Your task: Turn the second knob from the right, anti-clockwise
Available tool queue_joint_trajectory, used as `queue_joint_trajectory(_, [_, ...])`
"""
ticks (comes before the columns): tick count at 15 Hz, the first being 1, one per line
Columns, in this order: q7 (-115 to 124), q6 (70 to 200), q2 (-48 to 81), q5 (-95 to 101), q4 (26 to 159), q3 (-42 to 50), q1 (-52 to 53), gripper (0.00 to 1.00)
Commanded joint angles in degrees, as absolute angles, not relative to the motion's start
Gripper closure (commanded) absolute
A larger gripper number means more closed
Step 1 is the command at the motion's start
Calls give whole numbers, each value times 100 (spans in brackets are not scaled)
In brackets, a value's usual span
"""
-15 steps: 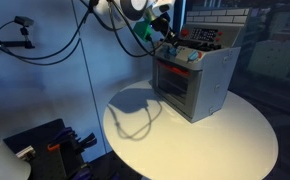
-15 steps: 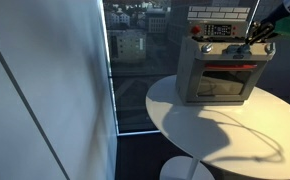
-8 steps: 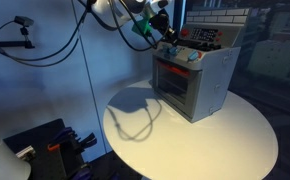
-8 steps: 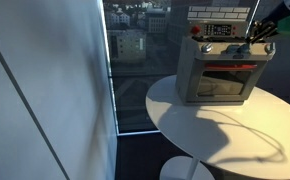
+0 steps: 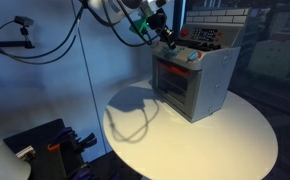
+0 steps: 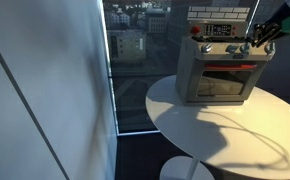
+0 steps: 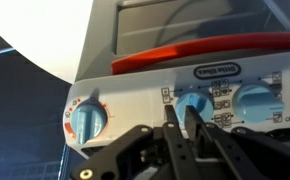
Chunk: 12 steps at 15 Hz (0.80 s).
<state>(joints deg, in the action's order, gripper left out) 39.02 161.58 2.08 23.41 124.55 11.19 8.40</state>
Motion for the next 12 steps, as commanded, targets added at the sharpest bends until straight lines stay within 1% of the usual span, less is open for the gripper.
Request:
queue_joint_trajectory(1, [3086, 15478, -148, 1328, 12636, 632, 577, 92])
queue_joint_trajectory(2, [2887, 15272, -193, 1059, 12624, 564, 556, 93])
queue_joint_trajectory(3, [2712, 15048, -233, 808, 12596, 475, 503, 99])
queue_joint_trajectory(4, [2592, 14847, -276, 639, 12569, 407, 453, 95])
queue_joint_trajectory(5, [2451, 14605, -329, 452, 12546, 347, 406, 95])
queue_joint_trajectory(7, [2298, 14161, -427, 241, 12506, 269, 319, 93])
queue_joint_trajectory(8, [2251, 13950, -466, 180, 12483, 244, 280, 89])
queue_joint_trajectory(9, [2180, 13692, -516, 92, 12458, 226, 245, 79])
queue_joint_trajectory(11, [2092, 13251, -592, -17, 12414, 201, 188, 54])
queue_joint_trajectory(12, [2045, 13025, -633, -81, 12387, 193, 163, 45])
